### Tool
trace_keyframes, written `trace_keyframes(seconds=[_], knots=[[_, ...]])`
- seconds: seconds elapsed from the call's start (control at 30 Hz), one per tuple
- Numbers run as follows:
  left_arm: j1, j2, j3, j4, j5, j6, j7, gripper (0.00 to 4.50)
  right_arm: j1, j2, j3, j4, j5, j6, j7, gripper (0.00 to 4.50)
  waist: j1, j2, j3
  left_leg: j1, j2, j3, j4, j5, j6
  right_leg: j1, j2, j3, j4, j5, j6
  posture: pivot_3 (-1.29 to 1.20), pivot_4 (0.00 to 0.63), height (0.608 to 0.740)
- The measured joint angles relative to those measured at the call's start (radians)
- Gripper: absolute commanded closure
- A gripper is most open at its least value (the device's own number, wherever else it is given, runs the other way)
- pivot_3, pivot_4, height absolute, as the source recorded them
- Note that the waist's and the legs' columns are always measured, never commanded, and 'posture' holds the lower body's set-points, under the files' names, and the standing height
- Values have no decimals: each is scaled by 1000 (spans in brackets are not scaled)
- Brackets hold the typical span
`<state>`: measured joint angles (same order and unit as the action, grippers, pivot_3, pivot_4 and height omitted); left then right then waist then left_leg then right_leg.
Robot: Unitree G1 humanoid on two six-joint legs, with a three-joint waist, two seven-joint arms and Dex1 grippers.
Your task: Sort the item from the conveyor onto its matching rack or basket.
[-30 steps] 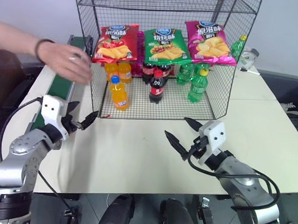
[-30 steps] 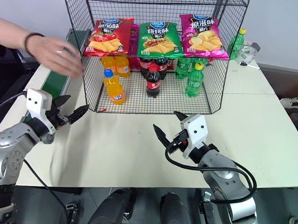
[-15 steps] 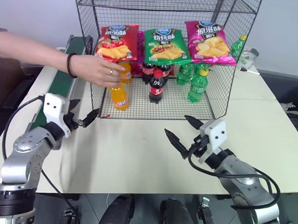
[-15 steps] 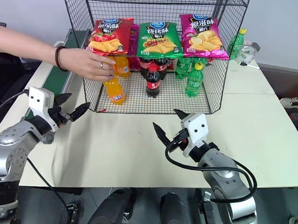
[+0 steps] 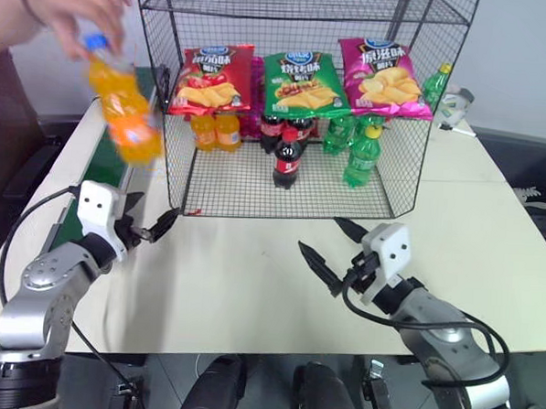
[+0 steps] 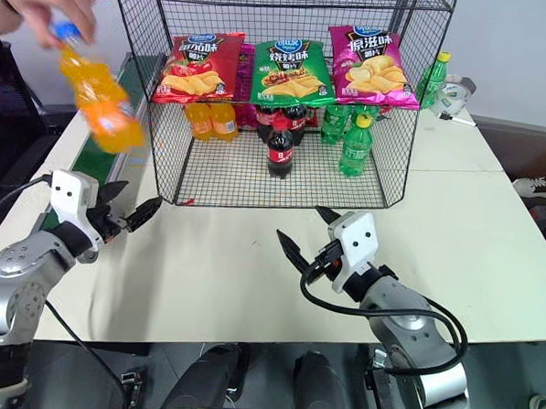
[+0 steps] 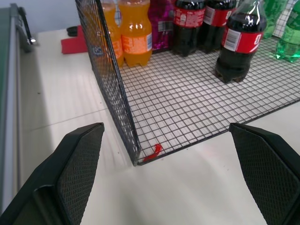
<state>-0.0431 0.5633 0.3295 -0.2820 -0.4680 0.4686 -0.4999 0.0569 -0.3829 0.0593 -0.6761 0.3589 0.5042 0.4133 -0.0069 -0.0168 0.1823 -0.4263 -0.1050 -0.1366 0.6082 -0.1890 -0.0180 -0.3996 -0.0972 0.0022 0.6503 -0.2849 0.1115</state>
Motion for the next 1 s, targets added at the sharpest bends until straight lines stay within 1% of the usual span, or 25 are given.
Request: trace_keyframes(seconds=[0.2,0.5,0.83,1.0], knots=[[12,-3,19,-4,1,11,30,25,-22,0,11,1,7,4,5,0,1,0,0,0,0,0,0,0,0,0,0,0,0,0,0,0,150,740],[-12,-15,19,11,8,4,68,25,-56,7,12,17,6,-13,15,0,0,0,0,0,0,0,0,0,0,0,0,0,0,0,0,0,150,740],[-16,-37,19,27,21,-25,76,25,-57,5,12,26,3,-21,22,0,1,0,0,0,0,0,0,0,0,0,0,0,0,0,0,0,150,740],[-51,-37,19,58,23,-25,79,25,-57,8,12,33,-2,-27,16,0,2,0,0,0,0,0,0,0,0,0,0,0,0,0,0,0,150,740]])
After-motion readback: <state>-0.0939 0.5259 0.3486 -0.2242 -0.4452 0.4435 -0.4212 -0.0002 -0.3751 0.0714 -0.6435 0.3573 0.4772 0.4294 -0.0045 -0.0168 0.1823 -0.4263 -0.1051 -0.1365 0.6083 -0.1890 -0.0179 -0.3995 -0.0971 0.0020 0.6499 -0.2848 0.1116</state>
